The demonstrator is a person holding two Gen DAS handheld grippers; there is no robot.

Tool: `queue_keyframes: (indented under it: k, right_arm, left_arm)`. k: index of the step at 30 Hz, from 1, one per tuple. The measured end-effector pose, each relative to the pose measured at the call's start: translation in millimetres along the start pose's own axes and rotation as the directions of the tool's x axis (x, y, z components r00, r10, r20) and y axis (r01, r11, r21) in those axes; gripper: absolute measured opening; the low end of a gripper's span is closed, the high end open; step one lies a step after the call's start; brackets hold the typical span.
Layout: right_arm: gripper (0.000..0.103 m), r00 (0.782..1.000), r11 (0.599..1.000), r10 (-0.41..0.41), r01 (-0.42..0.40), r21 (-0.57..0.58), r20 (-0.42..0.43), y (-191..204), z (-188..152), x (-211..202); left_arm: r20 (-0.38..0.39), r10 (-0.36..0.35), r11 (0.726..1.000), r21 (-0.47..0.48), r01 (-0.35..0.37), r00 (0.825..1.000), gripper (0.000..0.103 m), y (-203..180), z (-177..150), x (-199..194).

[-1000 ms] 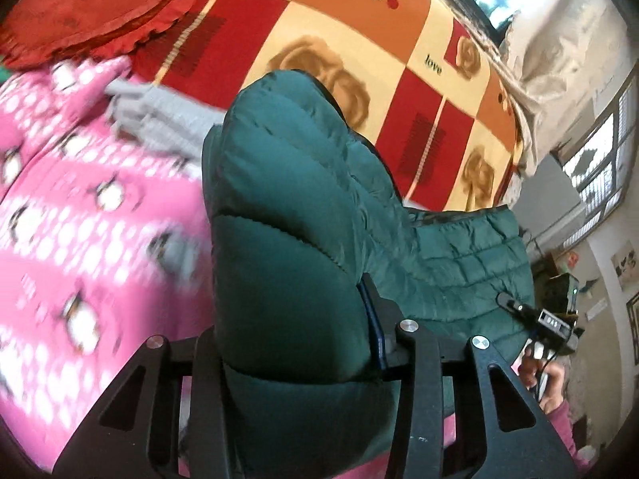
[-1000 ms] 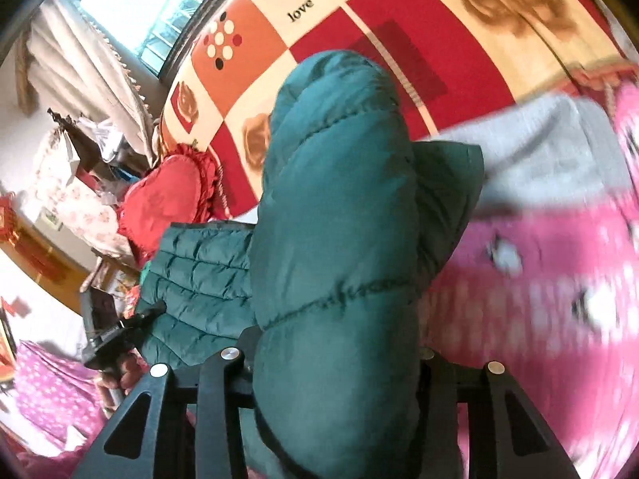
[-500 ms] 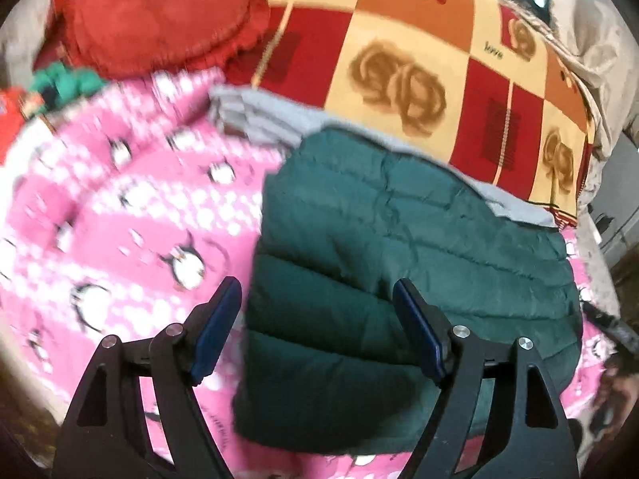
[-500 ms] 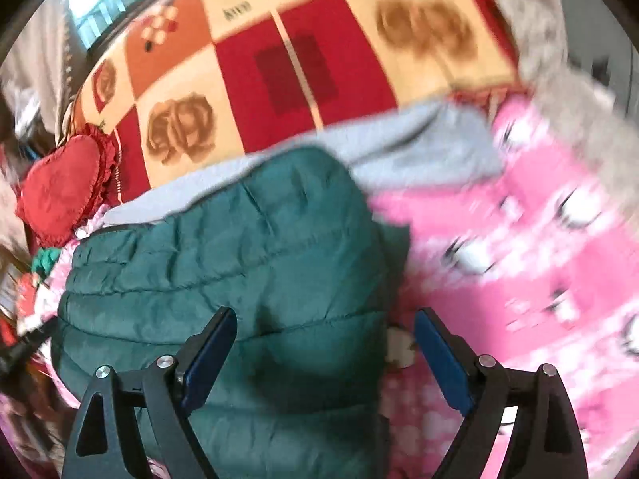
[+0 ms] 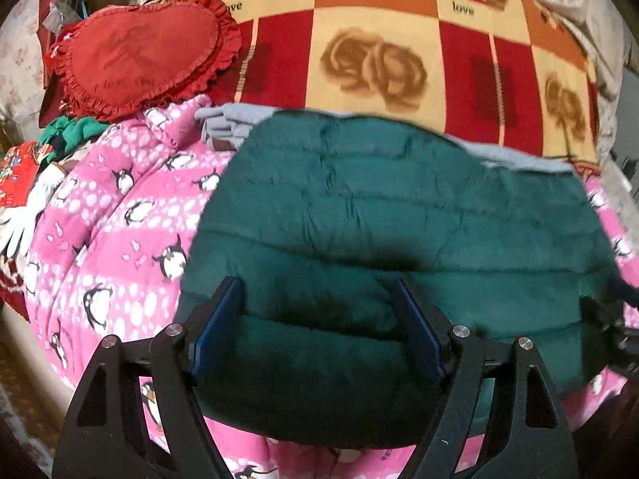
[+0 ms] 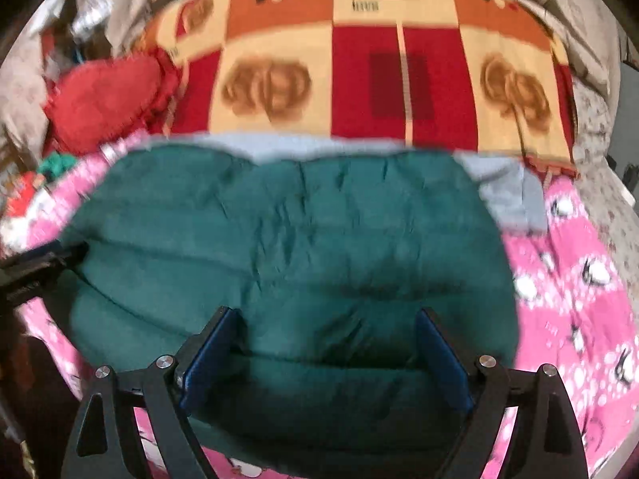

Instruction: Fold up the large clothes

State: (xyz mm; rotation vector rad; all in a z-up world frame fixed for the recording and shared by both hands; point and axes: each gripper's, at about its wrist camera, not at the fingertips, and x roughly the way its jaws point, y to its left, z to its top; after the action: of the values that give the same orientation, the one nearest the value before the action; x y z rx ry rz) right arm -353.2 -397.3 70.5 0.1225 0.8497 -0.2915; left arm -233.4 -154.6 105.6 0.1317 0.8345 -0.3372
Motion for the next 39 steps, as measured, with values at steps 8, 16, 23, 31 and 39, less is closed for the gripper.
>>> queue_keyframes:
  k: [8, 16, 23, 31, 39]
  right_arm:
    - [0.103, 1.0, 1.0, -0.015, 0.015, 0.026, 0.004, -7, -10, 9]
    - [0.103, 1.0, 0.999, -0.018, 0.019, 0.046, -0.013, -7, -9, -1]
    - [0.103, 0.999, 0.993, 0.023, -0.026, 0.114, 0.028, -1, -10, -31]
    - [0.103, 0.997, 0.991, 0.032, -0.041, 0.124, 0.067, 7, -10, -52]
    - [0.103, 0.996, 0.988, 0.033, -0.045, 0.147, 0.083, 4, -11, -62]
  left_arm:
    - [0.012, 0.023, 1.0, 0.014, -0.023, 1.0, 0.08, -6, -8, 5]
    - [-0.015, 0.011, 1.0, -0.022, -0.012, 1.0, 0.08, -3, -11, 9]
    - [0.059, 0.036, 0.999, -0.026, -0.034, 0.998, 0.08, -5, -11, -22]
    - [0.125, 0.0, 1.0, -0.011, 0.002, 0.992, 0.08, -12, -10, -51]
    - [0.179, 0.065, 0.997, 0.037, -0.073, 0.982, 0.08, -25, -15, -67]
